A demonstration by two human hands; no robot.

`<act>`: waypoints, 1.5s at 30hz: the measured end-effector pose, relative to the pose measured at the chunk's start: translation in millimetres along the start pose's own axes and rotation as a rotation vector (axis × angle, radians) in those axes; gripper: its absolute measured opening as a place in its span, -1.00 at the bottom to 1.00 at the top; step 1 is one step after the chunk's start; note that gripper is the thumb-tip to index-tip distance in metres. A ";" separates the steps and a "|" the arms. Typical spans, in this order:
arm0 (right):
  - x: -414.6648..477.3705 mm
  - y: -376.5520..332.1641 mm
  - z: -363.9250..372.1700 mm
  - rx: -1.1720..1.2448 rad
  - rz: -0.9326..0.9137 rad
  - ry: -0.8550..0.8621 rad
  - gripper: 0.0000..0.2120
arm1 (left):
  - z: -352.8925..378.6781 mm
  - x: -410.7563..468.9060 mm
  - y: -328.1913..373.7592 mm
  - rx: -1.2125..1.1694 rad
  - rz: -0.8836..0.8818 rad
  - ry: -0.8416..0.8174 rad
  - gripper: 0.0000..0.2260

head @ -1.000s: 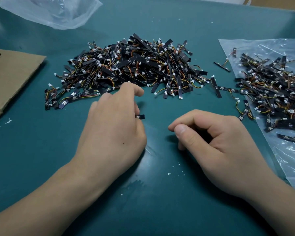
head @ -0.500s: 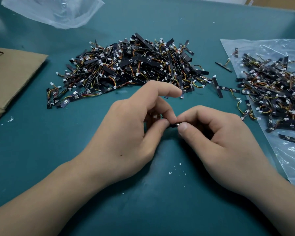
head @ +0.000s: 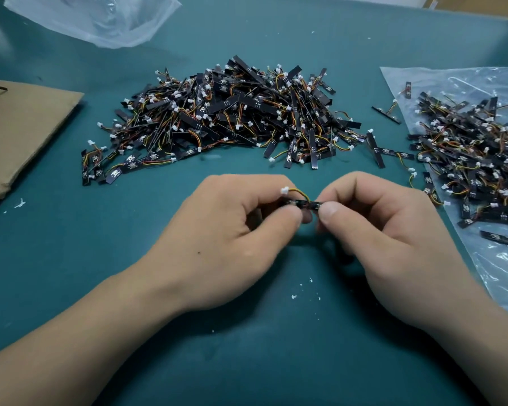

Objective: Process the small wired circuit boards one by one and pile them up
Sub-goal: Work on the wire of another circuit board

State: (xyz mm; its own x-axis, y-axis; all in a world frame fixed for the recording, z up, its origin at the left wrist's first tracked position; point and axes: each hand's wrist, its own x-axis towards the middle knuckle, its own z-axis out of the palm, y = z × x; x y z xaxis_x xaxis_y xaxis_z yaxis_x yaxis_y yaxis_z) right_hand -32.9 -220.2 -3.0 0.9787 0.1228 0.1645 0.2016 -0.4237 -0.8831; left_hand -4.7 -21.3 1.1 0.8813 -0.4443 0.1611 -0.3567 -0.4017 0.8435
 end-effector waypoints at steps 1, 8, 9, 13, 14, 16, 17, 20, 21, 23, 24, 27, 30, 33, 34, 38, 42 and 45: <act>-0.1 0.1 0.1 -0.008 -0.001 0.010 -0.89 | -0.5 0.2 0.4 -0.013 -0.005 0.000 -0.83; -2.4 -1.8 0.4 -0.020 -0.024 -0.044 -0.88 | 0.1 -1.1 2.7 -0.020 -0.031 -0.014 -0.80; -2.6 -2.6 0.3 -0.029 -0.024 -0.064 -0.88 | 0.0 -0.8 3.0 -0.011 -0.029 -0.013 -0.80; -4.0 -4.2 1.3 -0.158 -0.060 -0.097 -0.87 | -0.1 -1.7 1.1 0.146 -0.020 -0.042 -0.73; -4.0 -4.8 1.5 -0.165 -0.062 -0.096 -0.86 | -0.6 -2.2 1.0 0.162 -0.016 -0.050 -0.71; -3.6 -5.5 1.3 -0.159 -0.068 -0.082 -0.85 | -1.9 -2.9 1.8 0.153 -0.011 -0.066 -0.66; -3.2 -5.6 1.1 -0.156 -0.069 -0.078 -0.85 | -2.2 -2.9 2.2 0.146 -0.012 -0.068 -0.64; -3.1 -6.1 0.5 -0.153 -0.066 -0.093 -0.86 | -2.0 -2.0 2.3 0.173 -0.011 -0.062 -0.62; -3.4 -6.5 0.3 -0.145 -0.066 -0.097 -0.87 | -1.6 -1.5 2.4 0.188 -0.008 -0.062 -0.64; -3.8 -7.5 -0.3 -0.138 -0.061 -0.104 -0.90 | -0.9 -1.1 2.3 0.206 -0.008 -0.063 -0.71; -3.9 -8.2 0.0 -0.148 -0.054 -0.109 -0.88 | -0.8 -1.1 2.5 0.213 -0.007 -0.064 -0.72; -4.3 -8.6 0.9 -0.217 -0.031 -0.124 -0.90 | -0.5 -1.6 3.5 0.228 0.005 -0.063 -0.67; -4.4 -7.8 0.5 -0.280 -0.040 -0.134 -0.88 | -0.8 -1.9 4.1 0.230 0.017 -0.059 -0.68; -4.0 -7.9 0.8 -0.338 -0.066 -0.161 -0.85 | 0.1 -1.9 4.1 0.235 0.016 -0.054 -0.70; -4.1 -8.1 1.2 -0.352 -0.074 -0.164 -0.85 | 0.3 -2.1 4.3 0.239 0.013 -0.061 -0.72; -4.9 -9.1 2.1 -0.386 -0.087 -0.158 -0.84 | -0.7 -3.3 4.7 0.254 0.028 -0.100 -0.75; -4.6 -8.2 2.6 -0.369 -0.084 -0.126 -0.83 | -0.7 -3.3 5.8 0.255 0.036 -0.096 -0.77; -4.2 -7.8 2.9 -0.366 -0.084 -0.115 -0.83 | -0.8 -2.9 6.7 0.252 0.024 -0.098 -0.76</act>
State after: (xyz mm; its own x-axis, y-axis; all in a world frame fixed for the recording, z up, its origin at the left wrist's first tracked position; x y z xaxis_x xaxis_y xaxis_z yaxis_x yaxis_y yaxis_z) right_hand -38.7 -214.7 1.9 0.9517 0.2613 0.1611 0.3016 -0.6977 -0.6499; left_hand -9.5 -22.0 6.7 0.8417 -0.5265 0.1192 -0.4541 -0.5710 0.6839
